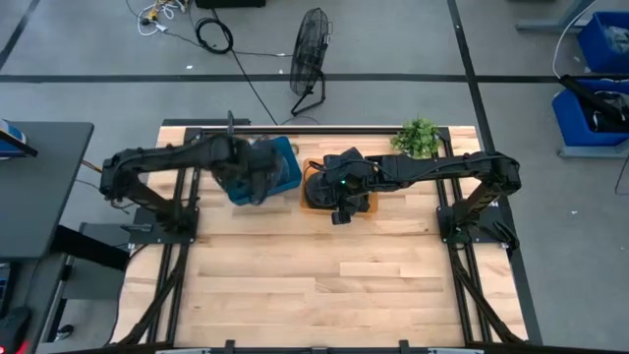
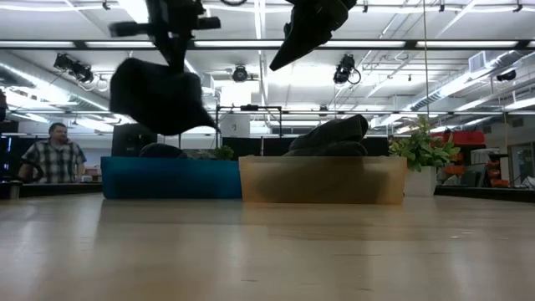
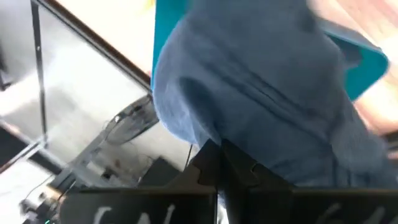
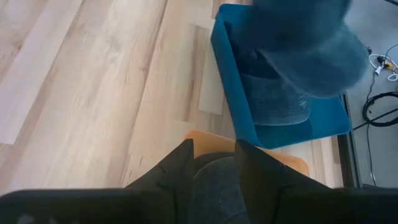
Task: Pick & Place hat
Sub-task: Put the blue cap into the blue bin
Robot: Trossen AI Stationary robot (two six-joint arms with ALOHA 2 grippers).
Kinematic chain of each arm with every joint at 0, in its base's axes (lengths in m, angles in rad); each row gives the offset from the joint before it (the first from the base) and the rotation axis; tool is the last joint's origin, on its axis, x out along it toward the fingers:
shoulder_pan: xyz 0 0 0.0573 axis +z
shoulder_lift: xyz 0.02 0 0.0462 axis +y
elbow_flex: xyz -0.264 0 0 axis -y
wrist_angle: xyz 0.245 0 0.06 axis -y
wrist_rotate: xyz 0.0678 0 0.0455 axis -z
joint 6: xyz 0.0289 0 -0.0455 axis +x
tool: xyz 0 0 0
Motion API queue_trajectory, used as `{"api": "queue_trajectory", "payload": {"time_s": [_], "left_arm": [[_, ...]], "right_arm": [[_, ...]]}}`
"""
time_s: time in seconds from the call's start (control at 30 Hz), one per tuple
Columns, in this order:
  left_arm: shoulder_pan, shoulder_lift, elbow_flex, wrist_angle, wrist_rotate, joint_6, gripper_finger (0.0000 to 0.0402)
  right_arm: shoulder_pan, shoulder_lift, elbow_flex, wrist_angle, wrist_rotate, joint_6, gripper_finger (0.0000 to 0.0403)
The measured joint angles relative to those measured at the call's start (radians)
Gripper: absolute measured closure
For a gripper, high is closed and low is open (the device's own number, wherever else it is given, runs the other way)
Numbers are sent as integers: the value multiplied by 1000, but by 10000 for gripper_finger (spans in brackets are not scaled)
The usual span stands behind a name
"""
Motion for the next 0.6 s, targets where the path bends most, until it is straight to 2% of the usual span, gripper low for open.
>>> {"api": "queue_trajectory", "payload": {"time_s": [0.13, 0.2, 0.47, 0.6], "left_arm": [[108, 0, -1, 58, 161, 129, 398], [144, 0, -15, 92, 200, 186, 398], [237, 2, -213, 294, 203, 373, 398], [249, 2, -292, 432, 202, 404, 398]], "right_arm": [[0, 0, 0, -1, 0, 0, 282], [0, 0, 0, -2, 0, 0, 282], [0, 0, 0, -5, 0, 0, 282], [0, 0, 0, -8, 0, 0, 282]]}}
